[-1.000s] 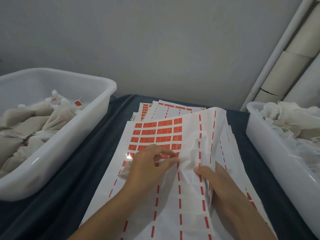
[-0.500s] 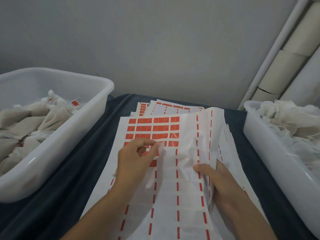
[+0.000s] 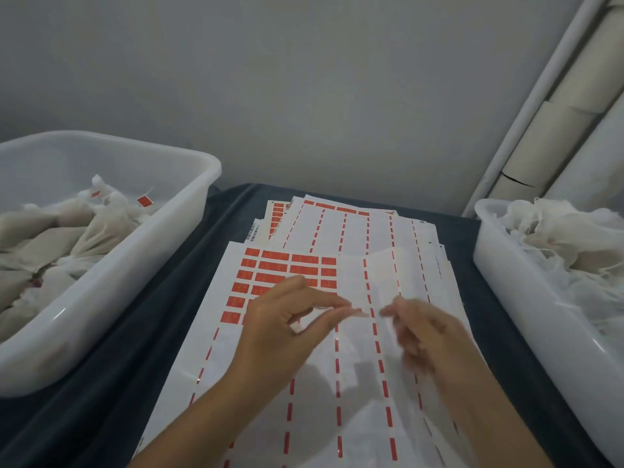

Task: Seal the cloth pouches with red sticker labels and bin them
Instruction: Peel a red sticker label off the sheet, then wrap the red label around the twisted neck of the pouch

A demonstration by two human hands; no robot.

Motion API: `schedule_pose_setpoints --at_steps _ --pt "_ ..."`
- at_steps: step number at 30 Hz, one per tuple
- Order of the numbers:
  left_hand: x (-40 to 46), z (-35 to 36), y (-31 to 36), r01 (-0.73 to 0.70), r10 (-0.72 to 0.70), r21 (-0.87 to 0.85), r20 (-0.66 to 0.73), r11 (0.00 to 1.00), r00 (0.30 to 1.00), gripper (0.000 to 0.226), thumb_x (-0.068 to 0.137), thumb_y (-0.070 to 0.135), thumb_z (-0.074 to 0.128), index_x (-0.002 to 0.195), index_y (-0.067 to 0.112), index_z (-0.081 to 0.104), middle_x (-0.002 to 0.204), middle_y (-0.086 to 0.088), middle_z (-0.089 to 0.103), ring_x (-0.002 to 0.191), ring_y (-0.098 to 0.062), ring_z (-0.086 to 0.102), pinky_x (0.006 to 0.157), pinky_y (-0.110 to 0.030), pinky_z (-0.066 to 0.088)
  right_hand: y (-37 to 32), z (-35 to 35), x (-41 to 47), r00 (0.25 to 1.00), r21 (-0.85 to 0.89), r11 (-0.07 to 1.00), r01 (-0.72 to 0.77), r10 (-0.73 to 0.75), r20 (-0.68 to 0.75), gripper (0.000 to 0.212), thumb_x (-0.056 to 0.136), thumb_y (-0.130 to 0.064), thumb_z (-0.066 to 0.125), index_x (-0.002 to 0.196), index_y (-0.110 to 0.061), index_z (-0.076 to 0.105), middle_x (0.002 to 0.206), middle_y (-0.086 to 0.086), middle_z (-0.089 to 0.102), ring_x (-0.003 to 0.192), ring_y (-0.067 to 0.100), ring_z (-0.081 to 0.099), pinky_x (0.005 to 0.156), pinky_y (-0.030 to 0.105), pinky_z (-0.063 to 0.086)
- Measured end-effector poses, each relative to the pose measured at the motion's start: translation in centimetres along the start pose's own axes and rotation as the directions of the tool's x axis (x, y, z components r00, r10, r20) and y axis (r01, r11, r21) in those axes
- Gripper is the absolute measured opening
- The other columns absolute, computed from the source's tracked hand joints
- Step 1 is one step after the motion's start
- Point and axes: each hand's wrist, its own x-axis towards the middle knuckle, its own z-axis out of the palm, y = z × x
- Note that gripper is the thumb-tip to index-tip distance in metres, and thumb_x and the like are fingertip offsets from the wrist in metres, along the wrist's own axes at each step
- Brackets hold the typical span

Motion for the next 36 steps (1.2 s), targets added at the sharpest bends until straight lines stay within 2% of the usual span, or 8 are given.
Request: schedule_pose_setpoints --at_steps 3,5,7,13,21,25,29,36 --pt "-0.4 0.4 0.0 -0.117 0.114 0.053 0.059 0.992 0.992 0.014 0.074 0.035 0.061 0.086 0.030 0.064 0.080 0.022 0.059 0.080 0.016 0.052 0.068 0.002 0.042 -0.8 0.2 -0.7 0.932 0.087 0.961 -0.261 0.227 0.283 0.033 0.062 -0.054 0.060 0.063 -0.024 0.074 0.055 -0.001 0.057 0.046 0.029 0.047 0.058 0.028 0.056" --pt "-0.6 0.7 -0.1 -0.151 0.146 0.077 0.074 0.985 0.987 0.015 0.073 0.030 0.063 0.083 0.021 0.070 0.074 0.012 0.065 0.078 0.008 0.053 0.067 0.002 0.042 -0.9 0.1 -0.8 0.910 0.139 0.945 -0.295 0.233 0.343 0.026 0.061 -0.046 0.065 0.063 -0.022 0.075 0.050 -0.003 0.053 0.040 0.017 0.042 0.044 0.020 0.052" --pt "-0.6 0.8 -0.2 -0.146 0.139 0.103 0.078 0.984 0.987 0.015 0.070 0.024 0.068 0.081 0.015 0.073 0.071 0.005 0.069 0.077 0.000 0.054 0.067 0.000 0.042 -0.8 0.0 -0.8 0.910 0.184 0.939 -0.291 0.212 0.357 0.020 0.060 -0.037 0.067 0.066 -0.020 0.075 0.045 -0.003 0.050 0.034 0.008 0.036 0.034 0.013 0.032" --pt "-0.7 0.8 -0.2 -0.035 0.030 0.054 0.093 0.998 0.995 0.028 0.072 0.042 0.062 0.099 0.043 0.054 0.094 0.032 0.052 0.090 0.024 0.047 0.068 0.007 0.035 -0.3 0.1 -0.7 0.956 0.364 0.901 -0.236 0.148 0.255 0.023 0.062 -0.026 0.069 0.079 -0.011 0.073 0.052 0.002 0.054 0.035 0.007 0.035 0.030 0.014 0.029" --pt "-1.0 1.0 0.0 0.097 -0.102 0.037 0.174 0.995 0.979 0.059 0.062 0.064 0.056 0.116 0.058 0.032 0.108 0.038 0.041 0.097 0.024 0.042 0.072 0.009 0.032 -0.3 1.8 -1.0 1.000 0.399 0.917 0.007 -0.014 0.013 0.032 0.065 -0.036 0.062 0.096 -0.027 0.064 0.059 -0.006 0.062 0.042 0.010 0.053 0.039 0.010 0.041" --pt "-1.3 1.1 -0.1 0.050 -0.063 0.066 0.210 0.997 0.976 0.065 0.066 0.055 0.062 0.121 0.055 0.028 0.109 0.040 0.040 0.102 0.024 0.040 0.075 0.009 0.031 -0.8 2.5 -1.4 0.975 0.278 0.944 0.178 -0.208 0.082 0.057 0.063 -0.038 0.063 0.116 -0.039 0.043 0.095 -0.024 0.068 0.090 0.000 0.065 0.063 0.009 0.050" --pt "-1.3 1.1 -0.3 0.025 -0.049 0.104 0.240 0.994 0.970 0.066 0.067 0.055 0.060 0.123 0.054 0.025 0.104 0.042 0.039 0.102 0.024 0.039 0.076 0.011 0.028 -0.9 2.6 -1.8 0.966 0.319 0.927 0.194 -0.237 0.101 0.067 0.059 -0.031 0.069 0.117 -0.046 0.038 0.089 -0.008 0.074 0.085 0.012 0.070 0.063 0.014 0.053" --pt "-1.5 1.2 -0.5 -0.033 -0.002 0.141 0.244 0.989 0.970 0.072 0.068 0.047 0.066 0.127 0.048 0.026 0.106 0.042 0.036 0.104 0.024 0.038 0.075 0.013 0.024 -0.6 2.5 -1.7 0.965 0.303 0.931 0.205 -0.244 0.099 0.067 0.059 -0.026 0.070 0.115 -0.048 0.039 0.083 -0.006 0.074 0.078 0.014 0.071 0.061 0.015 0.053"
